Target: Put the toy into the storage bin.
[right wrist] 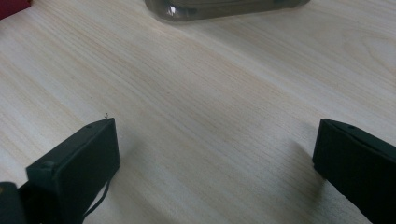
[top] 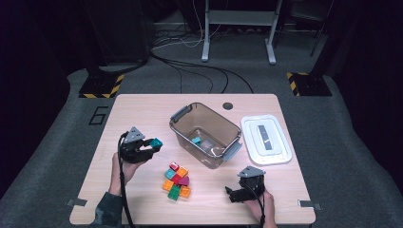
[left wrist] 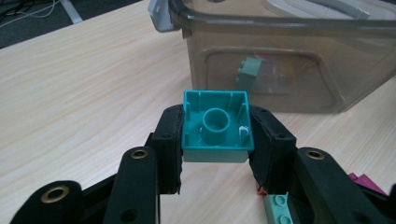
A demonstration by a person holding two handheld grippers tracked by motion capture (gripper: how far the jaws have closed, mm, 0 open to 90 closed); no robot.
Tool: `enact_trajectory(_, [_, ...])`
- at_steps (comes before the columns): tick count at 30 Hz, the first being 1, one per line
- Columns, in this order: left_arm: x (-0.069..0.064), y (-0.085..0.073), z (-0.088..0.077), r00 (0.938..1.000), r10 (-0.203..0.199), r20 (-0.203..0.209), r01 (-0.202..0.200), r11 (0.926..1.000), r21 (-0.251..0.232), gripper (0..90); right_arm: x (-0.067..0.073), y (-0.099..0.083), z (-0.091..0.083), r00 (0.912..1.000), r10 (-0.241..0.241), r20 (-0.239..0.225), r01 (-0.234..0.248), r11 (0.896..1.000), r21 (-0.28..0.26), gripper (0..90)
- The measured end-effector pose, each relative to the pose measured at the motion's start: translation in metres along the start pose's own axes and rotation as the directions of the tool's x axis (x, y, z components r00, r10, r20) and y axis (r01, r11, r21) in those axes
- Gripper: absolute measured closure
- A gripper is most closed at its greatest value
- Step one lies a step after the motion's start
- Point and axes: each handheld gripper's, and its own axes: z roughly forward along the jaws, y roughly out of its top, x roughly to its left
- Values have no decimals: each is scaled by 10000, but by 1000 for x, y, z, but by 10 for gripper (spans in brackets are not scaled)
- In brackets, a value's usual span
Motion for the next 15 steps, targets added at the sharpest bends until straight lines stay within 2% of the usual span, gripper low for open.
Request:
enact_trajectory(8, [0,18,1,9995,308,54,-308,9995,-17,587,0,0,0,10000,0,0,0,10000,4,0])
enact_trajectory(15, [-1,31,3,9991,419,43,-419,9990,-138,587,0,0,0,10000,4,-1,-4,10000,2,0])
